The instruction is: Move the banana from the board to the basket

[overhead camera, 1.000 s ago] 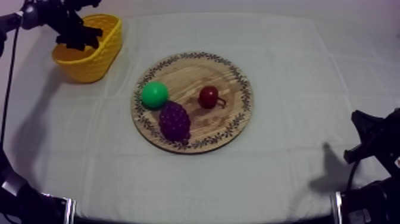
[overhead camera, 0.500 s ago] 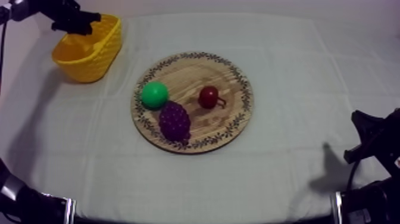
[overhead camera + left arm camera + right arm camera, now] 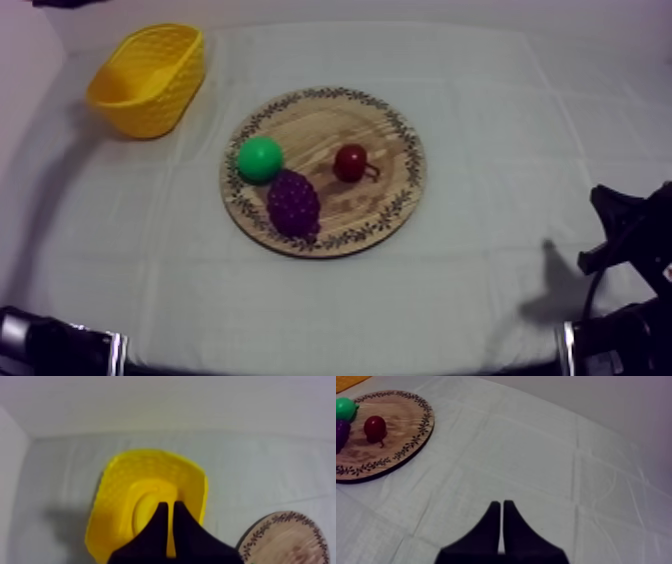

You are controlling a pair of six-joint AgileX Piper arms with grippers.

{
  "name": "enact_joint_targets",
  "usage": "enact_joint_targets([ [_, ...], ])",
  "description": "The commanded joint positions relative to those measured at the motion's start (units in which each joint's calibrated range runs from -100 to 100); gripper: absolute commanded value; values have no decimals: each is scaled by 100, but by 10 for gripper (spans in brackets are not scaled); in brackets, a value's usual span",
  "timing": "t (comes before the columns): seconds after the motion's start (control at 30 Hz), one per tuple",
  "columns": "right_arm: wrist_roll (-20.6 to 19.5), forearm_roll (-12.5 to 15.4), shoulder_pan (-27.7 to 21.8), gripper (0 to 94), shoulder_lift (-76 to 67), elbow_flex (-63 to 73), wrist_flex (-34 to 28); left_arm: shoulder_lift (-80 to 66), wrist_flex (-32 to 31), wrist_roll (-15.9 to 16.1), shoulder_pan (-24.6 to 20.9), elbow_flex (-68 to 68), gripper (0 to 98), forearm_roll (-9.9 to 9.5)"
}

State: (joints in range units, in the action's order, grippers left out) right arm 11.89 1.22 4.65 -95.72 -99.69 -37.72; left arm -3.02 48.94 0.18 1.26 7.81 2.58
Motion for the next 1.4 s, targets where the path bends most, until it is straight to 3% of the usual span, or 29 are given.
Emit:
enact_joint_targets([
  [0.0,0,3,2,2,-3,3,-2,-1457,-251,5,2,629,12,4],
  [0.17,0,3,2,2,-3,3,-2,-3064,-935,-27,22,2141,3,10],
  [0.5,0,3,2,2,-3,3,-2,-5811,-2834,-272,-6,6433,1,-7],
  [0.63,0,3,2,2,-3,3,-2,-6597,-3184,-373,-68,7628,1,-14],
  [0.83,-1,3,2,2,-3,3,-2,-7445,-3143,-404,-139,8522,1,3],
  [1.17,1,3,2,2,-3,3,-2,-8626,-2535,-444,-192,9153,1,-23],
  [1.37,0,3,2,2,-3,3,-2,-9182,-1911,-688,-139,9188,1,-350],
])
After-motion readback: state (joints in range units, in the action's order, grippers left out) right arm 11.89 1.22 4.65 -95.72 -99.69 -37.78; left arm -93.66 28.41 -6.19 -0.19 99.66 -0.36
